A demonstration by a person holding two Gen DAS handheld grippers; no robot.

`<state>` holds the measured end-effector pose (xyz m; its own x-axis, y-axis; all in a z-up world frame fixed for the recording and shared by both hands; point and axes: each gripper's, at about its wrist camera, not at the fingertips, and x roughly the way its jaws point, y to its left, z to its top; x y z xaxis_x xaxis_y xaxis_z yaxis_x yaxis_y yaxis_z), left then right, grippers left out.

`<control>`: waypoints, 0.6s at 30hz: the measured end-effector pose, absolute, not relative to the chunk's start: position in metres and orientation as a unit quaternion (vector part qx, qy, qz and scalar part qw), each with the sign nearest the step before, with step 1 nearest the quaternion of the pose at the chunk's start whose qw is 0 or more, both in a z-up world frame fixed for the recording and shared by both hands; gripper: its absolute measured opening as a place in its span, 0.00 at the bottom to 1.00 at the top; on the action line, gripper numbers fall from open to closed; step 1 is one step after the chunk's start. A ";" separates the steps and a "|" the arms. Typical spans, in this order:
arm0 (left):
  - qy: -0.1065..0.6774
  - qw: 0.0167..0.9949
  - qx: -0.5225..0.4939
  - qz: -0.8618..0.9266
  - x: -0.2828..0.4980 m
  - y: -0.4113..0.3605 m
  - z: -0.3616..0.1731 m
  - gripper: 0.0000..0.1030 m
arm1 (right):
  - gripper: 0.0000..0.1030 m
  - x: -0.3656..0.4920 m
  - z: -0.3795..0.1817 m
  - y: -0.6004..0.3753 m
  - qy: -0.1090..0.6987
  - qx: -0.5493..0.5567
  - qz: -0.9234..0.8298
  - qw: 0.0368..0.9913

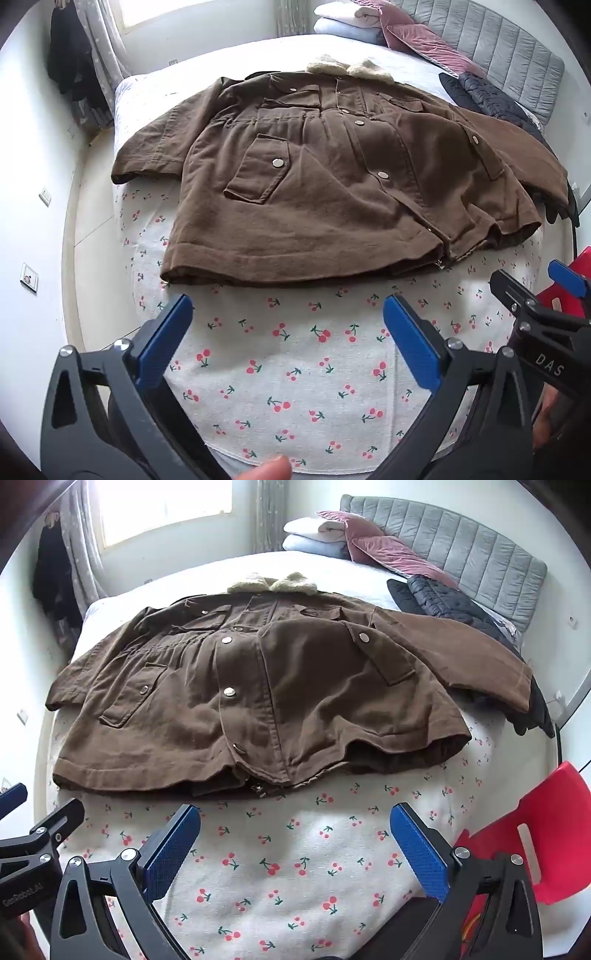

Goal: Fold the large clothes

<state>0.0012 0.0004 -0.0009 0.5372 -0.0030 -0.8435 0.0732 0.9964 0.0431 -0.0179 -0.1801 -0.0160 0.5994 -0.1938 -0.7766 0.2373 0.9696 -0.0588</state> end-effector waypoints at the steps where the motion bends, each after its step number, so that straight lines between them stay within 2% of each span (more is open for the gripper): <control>1: 0.473 0.880 0.041 -0.019 0.000 0.000 -0.001 1.00 | 1.00 -0.018 -0.018 -0.187 0.431 0.027 -0.120 0.894; 18: 0.478 0.877 0.036 -0.029 -0.003 -0.006 -0.003 1.00 | 1.00 -0.013 -0.023 -0.183 0.440 0.029 -0.115 0.890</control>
<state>-0.0026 -0.0064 -0.0034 0.5415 -0.0176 -0.8405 0.0857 0.9957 0.0344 -0.0134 -0.1827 -0.0234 0.5870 -0.1788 -0.7896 0.2301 0.9719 -0.0491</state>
